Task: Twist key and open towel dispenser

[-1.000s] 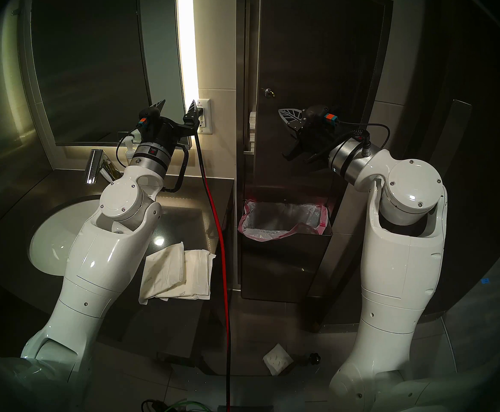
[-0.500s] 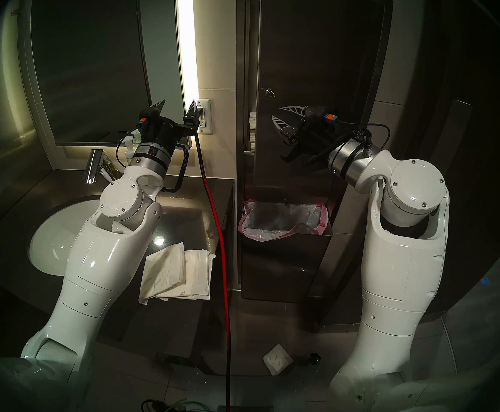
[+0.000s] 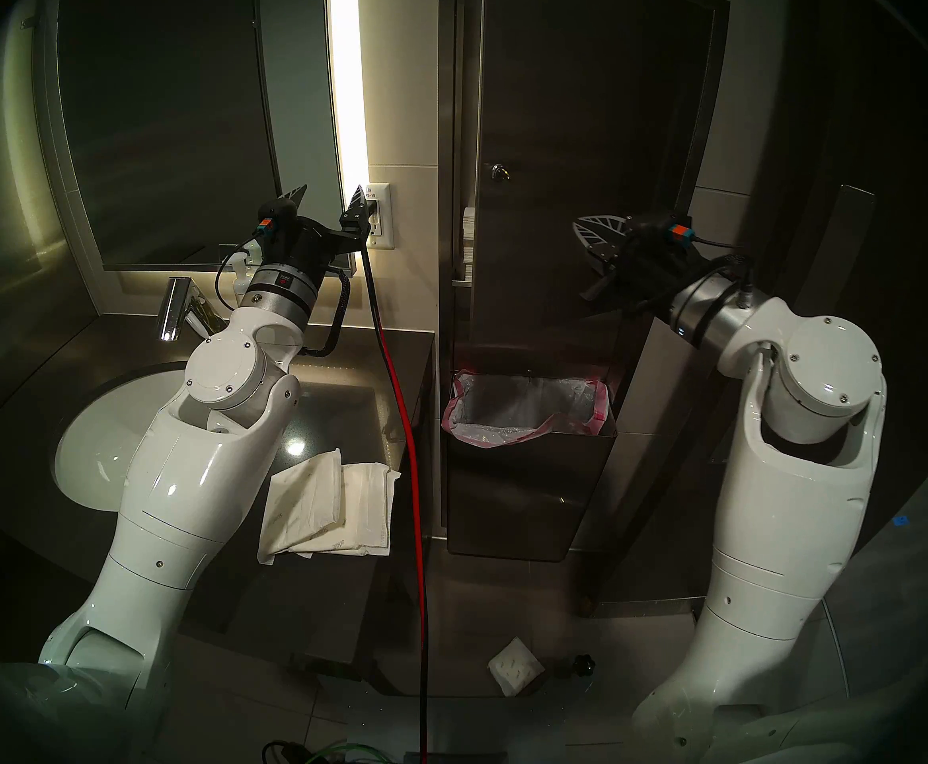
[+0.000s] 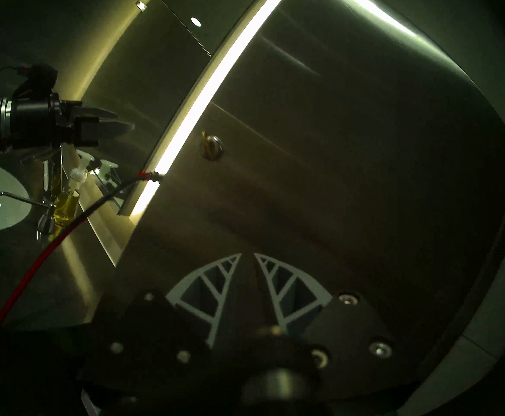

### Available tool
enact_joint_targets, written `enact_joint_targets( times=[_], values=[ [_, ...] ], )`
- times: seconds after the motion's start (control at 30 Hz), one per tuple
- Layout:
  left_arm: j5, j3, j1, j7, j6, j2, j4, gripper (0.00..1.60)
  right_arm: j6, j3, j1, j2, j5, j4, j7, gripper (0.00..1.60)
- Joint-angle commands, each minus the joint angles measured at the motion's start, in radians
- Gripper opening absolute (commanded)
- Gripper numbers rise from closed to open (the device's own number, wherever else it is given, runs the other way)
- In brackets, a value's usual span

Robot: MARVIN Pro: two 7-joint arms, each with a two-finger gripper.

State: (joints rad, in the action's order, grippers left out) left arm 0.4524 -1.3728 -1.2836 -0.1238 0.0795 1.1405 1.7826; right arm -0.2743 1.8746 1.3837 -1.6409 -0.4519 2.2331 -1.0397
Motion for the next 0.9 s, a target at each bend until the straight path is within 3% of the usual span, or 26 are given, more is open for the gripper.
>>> enact_joint_targets(
  times=[0.0,0.17,0.47,0.87],
  values=[
    [-0.002,-0.002,0.015,0.000,0.001,0.001,0.009,1.60,0.003,0.096,0.055,0.038,0.024,0.054,-0.041,0.53],
    [-0.002,-0.002,0.015,0.000,0.001,0.001,0.009,1.60,0.014,0.181,0.089,0.056,0.028,0.045,-0.061,0.40],
    [-0.002,-0.002,0.015,0.000,0.001,0.001,0.009,1.60,0.049,0.314,0.119,0.085,0.053,0.020,-0.098,0.40],
    [-0.002,-0.001,0.016,-0.001,0.001,0.001,0.009,1.60,0.096,0.353,0.115,0.069,0.105,-0.023,-0.132,0.38]
  ],
)
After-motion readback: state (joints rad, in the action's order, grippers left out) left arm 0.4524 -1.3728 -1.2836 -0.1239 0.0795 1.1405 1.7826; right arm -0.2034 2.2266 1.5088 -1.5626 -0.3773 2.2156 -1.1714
